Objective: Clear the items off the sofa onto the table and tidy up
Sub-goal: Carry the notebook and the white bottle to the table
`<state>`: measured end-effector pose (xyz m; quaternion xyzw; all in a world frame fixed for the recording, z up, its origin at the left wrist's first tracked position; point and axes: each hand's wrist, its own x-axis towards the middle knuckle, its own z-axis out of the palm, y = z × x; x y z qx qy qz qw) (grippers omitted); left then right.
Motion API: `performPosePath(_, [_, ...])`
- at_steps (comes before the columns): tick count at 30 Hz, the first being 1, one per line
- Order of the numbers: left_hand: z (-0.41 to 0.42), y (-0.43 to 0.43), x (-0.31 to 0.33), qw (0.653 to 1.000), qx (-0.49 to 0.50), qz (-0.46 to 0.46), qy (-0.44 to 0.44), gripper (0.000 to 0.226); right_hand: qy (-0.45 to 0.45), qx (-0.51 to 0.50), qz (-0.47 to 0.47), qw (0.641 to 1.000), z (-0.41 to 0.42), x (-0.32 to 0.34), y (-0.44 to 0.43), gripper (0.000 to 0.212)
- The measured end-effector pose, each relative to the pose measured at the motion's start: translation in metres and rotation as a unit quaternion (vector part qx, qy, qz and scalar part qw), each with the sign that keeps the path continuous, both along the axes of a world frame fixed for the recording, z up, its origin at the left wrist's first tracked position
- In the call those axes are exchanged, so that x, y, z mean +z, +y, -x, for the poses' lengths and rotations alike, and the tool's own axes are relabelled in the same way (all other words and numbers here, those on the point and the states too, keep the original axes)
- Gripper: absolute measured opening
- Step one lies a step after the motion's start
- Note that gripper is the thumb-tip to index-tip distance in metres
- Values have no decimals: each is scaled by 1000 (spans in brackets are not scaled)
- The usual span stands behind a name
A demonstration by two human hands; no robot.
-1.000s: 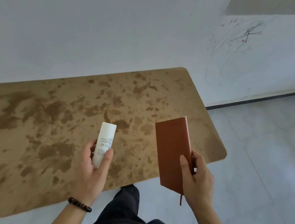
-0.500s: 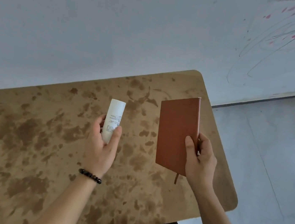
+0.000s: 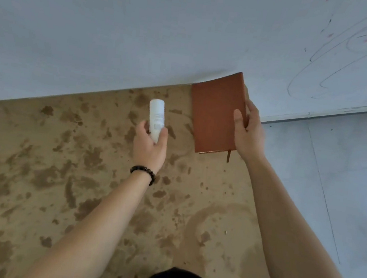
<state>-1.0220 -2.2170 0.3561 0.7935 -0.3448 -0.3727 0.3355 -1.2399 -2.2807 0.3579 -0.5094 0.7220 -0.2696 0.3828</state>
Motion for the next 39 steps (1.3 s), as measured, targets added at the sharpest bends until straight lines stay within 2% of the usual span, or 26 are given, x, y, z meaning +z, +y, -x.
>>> performPosePath(3, [15, -30, -18, 997, -71, 4, -8, 45, 128, 101, -82, 983, 14, -19, -4, 77])
performPosePath(5, [23, -39, -31, 991, -129, -17, -21, 50, 176, 151, -102, 967, 17, -26, 6, 89])
performPosePath(11, [43, -48, -45, 973, -219, 2, -65, 59, 249, 195, -57, 947, 17, -54, 26, 89])
performPosePath(17, [53, -70, -45, 976, -193, 13, -103, 62, 264, 197, -55, 943, 17, -65, 25, 86])
performPosePath(21, [45, -75, -34, 982, -121, 1, -147, 46, 259, 199, -59, 943, 18, -67, 25, 86])
performPosePath(24, [32, -74, -20, 987, -67, 70, -127, 38, 255, 199, -57, 945, 19, -67, 25, 85])
performPosePath(27, [25, -79, -2, 975, -35, 171, -135, 30, 258, 199, -53, 944, 18, -68, 25, 85])
performPosePath(29, [23, -89, 4, 969, -39, 205, -131, 26, 261, 200, -54, 943, 19, -69, 25, 85])
performPosePath(33, [26, -123, 3, 973, -81, 197, -93, 34, 262, 205, -55, 941, 19, -70, 25, 85])
performPosePath(36, [34, -140, 3, 967, -130, 182, -122, 39, 267, 207, -57, 939, 19, -70, 26, 84])
performPosePath(39, [40, -141, -2, 965, -134, 189, -122, 44, 265, 207, -56, 940, 19, -70, 26, 84])
